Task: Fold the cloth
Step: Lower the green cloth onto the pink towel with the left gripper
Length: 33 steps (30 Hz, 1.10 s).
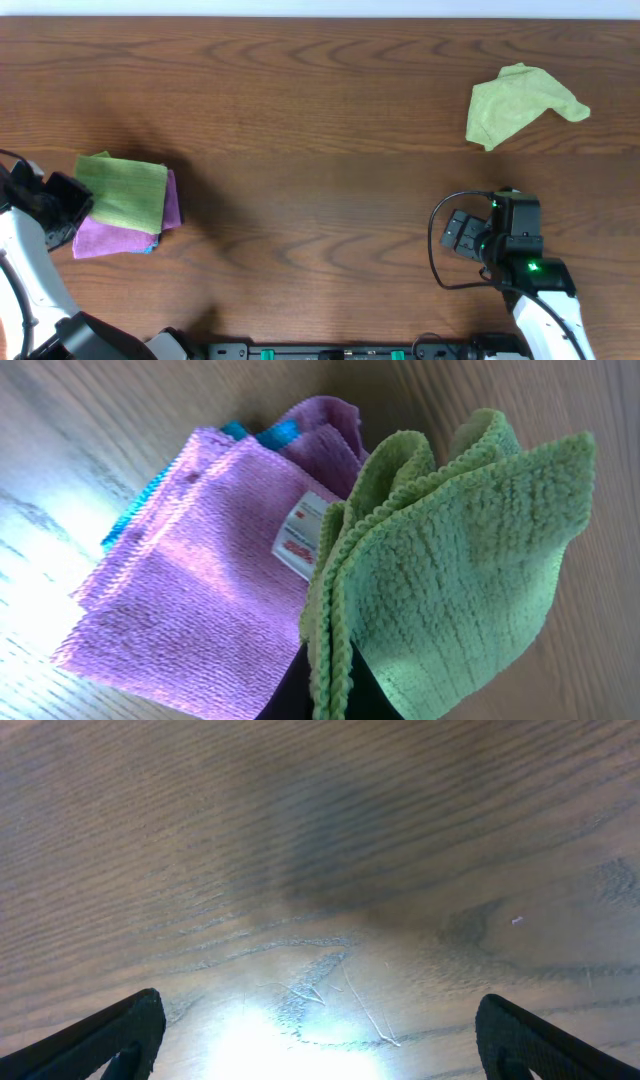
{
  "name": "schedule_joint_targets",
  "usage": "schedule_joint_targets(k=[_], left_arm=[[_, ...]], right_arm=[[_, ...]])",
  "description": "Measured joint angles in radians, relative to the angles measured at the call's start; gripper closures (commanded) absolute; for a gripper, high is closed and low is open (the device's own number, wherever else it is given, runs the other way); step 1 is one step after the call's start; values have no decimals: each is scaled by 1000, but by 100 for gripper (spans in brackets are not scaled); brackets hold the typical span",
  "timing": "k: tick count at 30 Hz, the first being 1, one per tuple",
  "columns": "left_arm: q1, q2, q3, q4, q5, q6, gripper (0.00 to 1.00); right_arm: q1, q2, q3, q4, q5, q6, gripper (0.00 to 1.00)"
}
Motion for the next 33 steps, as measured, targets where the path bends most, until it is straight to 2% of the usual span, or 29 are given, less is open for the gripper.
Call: schedule_joint_targets(k=[26,33], left_arm=[[11,1,-2,0,-96,19,94],[14,1,-60,27,-119,18,94]], right_arm=[[0,0,0,0,0,0,1],[0,0,0,0,0,0,1]])
